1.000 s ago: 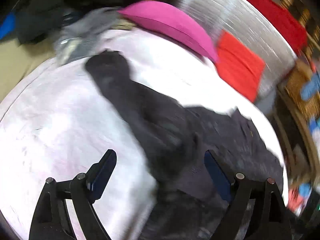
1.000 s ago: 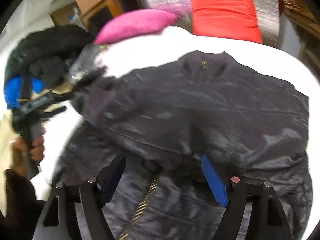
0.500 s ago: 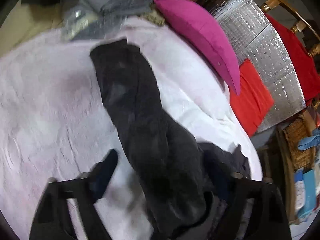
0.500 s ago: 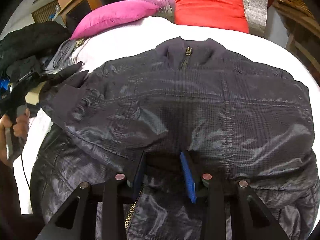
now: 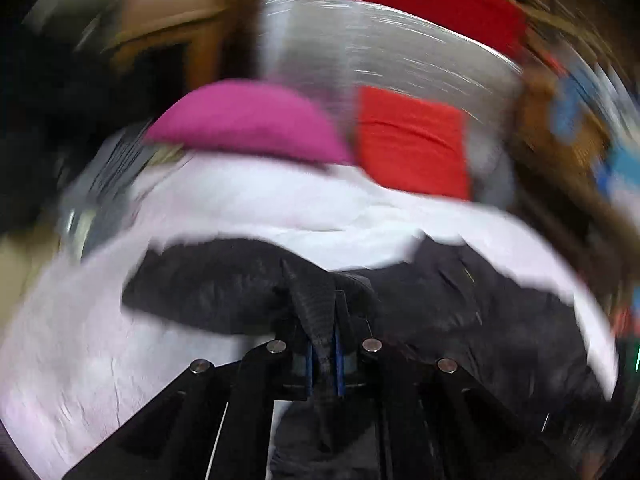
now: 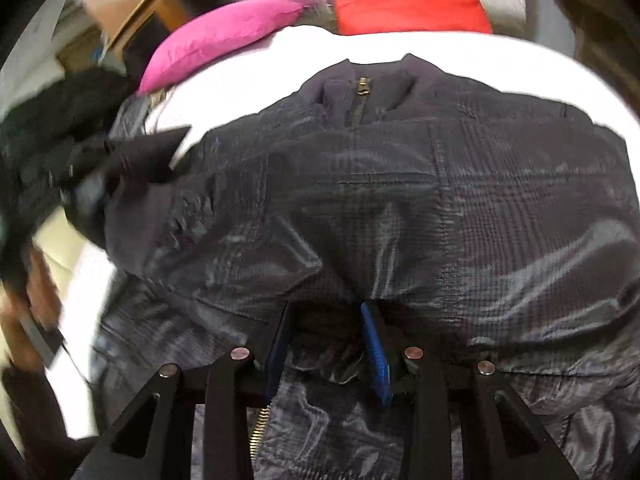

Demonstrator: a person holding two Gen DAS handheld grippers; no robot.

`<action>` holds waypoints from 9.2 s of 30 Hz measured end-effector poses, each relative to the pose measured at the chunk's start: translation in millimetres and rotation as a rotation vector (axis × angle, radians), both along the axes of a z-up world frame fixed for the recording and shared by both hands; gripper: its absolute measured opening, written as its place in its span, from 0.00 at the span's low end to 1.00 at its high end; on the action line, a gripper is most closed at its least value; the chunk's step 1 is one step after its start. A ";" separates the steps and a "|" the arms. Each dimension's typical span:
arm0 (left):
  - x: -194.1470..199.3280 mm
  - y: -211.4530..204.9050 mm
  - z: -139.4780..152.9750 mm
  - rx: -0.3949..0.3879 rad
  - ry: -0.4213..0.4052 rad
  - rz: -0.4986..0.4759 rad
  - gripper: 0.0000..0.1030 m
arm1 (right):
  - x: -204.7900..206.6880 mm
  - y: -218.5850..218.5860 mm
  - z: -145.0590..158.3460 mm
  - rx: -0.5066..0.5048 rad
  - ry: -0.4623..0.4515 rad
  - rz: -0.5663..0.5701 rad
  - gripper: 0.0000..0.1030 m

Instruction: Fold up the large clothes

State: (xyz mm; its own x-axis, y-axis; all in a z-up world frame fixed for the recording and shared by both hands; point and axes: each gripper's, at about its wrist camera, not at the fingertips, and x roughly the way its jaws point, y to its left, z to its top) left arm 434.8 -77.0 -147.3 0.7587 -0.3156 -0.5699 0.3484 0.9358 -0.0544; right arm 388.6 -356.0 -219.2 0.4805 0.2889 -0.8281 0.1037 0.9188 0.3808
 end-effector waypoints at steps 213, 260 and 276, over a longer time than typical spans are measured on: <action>0.2 -26.0 -47.7 0.085 0.187 0.060 0.73 | -63.4 -148.2 80.6 -0.202 -0.218 -0.513 0.85; -42.6 -72.0 -55.8 0.186 0.196 -0.301 0.71 | -42.9 -95.8 -34.4 0.588 0.171 -0.265 0.55; -46.4 -75.2 -60.3 0.205 0.185 -0.364 0.03 | -63.3 -97.1 4.1 0.302 0.002 -0.394 0.09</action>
